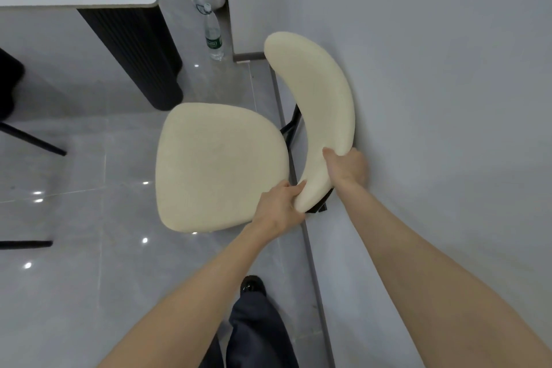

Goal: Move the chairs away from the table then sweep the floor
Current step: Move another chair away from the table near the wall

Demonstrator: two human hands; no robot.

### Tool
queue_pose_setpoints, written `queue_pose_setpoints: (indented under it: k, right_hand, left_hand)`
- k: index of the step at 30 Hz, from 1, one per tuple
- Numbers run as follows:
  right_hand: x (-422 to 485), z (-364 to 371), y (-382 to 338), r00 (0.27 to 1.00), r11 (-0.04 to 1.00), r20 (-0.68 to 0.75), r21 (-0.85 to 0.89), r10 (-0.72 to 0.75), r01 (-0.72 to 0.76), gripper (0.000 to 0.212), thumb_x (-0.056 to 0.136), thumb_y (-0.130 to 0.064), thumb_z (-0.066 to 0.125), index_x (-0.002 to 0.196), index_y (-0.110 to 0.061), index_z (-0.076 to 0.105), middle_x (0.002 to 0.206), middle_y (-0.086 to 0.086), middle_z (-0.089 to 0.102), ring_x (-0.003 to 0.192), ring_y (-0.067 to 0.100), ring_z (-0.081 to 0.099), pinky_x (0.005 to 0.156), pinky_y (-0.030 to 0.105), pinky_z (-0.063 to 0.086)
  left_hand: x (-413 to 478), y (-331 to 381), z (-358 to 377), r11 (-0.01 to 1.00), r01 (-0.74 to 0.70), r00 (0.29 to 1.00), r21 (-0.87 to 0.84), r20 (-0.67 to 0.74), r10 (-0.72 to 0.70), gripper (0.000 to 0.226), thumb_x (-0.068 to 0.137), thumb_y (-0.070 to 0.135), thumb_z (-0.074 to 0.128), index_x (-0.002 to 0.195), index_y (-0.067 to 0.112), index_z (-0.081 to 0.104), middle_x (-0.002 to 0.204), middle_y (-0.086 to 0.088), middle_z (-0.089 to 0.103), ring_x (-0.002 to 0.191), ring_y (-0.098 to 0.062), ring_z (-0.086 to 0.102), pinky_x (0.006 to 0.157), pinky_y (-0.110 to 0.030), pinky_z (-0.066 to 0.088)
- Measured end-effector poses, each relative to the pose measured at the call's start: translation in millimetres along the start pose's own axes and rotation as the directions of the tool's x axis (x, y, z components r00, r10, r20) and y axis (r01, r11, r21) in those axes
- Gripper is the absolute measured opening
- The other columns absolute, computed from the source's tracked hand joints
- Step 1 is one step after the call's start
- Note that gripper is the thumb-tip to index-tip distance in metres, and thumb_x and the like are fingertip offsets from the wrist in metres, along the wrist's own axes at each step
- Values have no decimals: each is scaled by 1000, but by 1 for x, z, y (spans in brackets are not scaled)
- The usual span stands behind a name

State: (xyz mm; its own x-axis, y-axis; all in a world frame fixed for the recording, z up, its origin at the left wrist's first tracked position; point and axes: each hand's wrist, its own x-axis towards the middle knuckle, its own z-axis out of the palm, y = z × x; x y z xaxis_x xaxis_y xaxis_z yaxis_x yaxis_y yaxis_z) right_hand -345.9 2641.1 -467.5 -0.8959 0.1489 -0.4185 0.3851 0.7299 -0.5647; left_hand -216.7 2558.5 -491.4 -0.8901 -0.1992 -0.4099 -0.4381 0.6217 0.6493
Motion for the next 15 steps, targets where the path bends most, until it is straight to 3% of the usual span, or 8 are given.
queue_pose_setpoints:
  k: [5, 10, 13, 15]
  right_hand:
    - [-3, -2, 11, 998, 999, 38, 12, -40, 39, 48, 80, -49, 62, 108, -10, 64, 106, 6, 70, 99, 28, 66, 90, 43, 53]
    - [-18, -8, 12, 993, 997, 102, 38, -64, 60, 47, 85, -33, 62, 124, -8, 53, 122, 9, 62, 112, 29, 60, 95, 43, 50]
    - [-32, -18, 16, 986, 990, 88, -26, -139, 141, 53, 83, -20, 62, 133, -9, 47, 131, 7, 55, 118, 27, 57, 97, 39, 49]
    - [-47, -28, 18, 973, 972, 111, -99, -201, 212, 57, 85, -11, 59, 139, -13, 41, 138, 5, 44, 117, 24, 55, 90, 28, 46]
  left_hand:
    - [-3, 5, 14, 996, 69, 997, -50, -19, -70, 72, 80, 26, 64, 146, 35, 34, 97, 5, 43, 95, -20, 56, 77, -21, 34]
    - [-6, 9, 11, 995, 98, 995, 20, 20, -98, 75, 80, 35, 65, 146, 34, 29, 107, -1, 49, 100, -24, 56, 77, -28, 39]
    - [-22, 7, 7, 982, 112, 994, -152, 19, -111, 61, 84, 26, 63, 141, 31, 41, 126, -2, 56, 112, -24, 55, 92, -33, 43]
    - [-36, -1, -2, 956, 131, 990, -262, -16, -140, 53, 87, 20, 58, 137, 30, 47, 128, 2, 60, 107, -21, 59, 94, -31, 44]
